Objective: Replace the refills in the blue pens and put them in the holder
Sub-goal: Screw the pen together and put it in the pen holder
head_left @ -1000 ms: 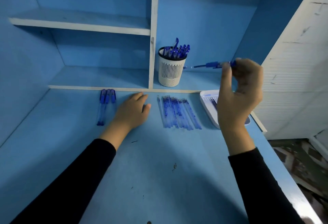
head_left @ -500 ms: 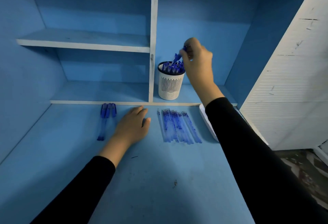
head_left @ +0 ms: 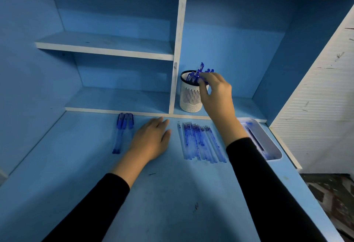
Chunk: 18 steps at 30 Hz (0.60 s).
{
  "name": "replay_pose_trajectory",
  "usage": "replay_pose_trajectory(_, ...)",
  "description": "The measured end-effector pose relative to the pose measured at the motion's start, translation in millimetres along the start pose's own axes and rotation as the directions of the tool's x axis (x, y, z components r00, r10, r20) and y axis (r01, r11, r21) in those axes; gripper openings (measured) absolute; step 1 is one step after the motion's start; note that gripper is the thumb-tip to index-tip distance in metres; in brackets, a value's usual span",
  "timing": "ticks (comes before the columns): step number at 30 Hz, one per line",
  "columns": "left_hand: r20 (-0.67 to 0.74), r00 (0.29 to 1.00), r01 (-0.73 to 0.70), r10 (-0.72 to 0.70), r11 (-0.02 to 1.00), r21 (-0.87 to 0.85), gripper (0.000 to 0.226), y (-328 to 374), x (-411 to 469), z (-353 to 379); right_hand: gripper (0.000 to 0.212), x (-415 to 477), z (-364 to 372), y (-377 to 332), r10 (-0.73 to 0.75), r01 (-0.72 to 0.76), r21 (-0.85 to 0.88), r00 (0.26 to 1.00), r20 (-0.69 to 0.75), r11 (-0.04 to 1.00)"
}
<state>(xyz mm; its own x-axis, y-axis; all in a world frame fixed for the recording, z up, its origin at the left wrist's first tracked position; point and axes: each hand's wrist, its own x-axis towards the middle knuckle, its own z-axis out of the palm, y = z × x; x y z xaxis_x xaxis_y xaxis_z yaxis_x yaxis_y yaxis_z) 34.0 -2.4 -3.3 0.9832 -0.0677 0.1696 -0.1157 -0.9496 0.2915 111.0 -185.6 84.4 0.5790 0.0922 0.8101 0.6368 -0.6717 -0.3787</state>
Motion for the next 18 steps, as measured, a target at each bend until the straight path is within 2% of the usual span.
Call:
replay_pose_trajectory(2, -0.041, 0.998, -0.041, 0.040, 0.999, -0.029, 0.051, -3.7, -7.7, -7.6, 0.021, -21.6, 3.7, -11.5, 0.026, -0.026, 0.041, 1.000, -0.005, 0.999)
replay_pose_trajectory(5, -0.139, 0.989, -0.059, 0.046, 0.995, -0.086, 0.045, -19.5, -23.3, -22.0, 0.023, -57.3, 16.1, -30.2, 0.081, -0.086, 0.086, 0.994, 0.068, 0.993)
replay_pose_trajectory(9, -0.247, 0.969, -0.008, -0.023, 0.992, -0.123, 0.052, -57.0, -43.2, -34.1, 0.027, -96.7, 35.4, -50.9, 0.151, -0.197, 0.120, 0.937, 0.314, 0.973)
replay_pose_trajectory(11, -0.247, 0.966, 0.042, -0.074, 0.990, -0.131, 0.052, -76.4, -50.6, -37.2, 0.031, -109.0, 43.9, -57.4, 0.158, -0.247, 0.139, 0.873, 0.461, 0.959)
replay_pose_trajectory(13, -0.234, 0.963, 0.096, -0.131, 0.983, -0.157, 0.044, -93.4, -54.3, -36.3, 0.032, -114.6, 52.6, -64.5, 0.124, -0.252, 0.164, 0.826, 0.550, 0.954)
replay_pose_trajectory(18, -0.117, 0.974, 0.162, -0.197, 0.953, -0.256, 0.050, -109.2, -54.3, -25.4, 0.028, -112.4, 76.5, -84.4, 0.057, -0.219, 0.206, 0.804, 0.591, 0.954)
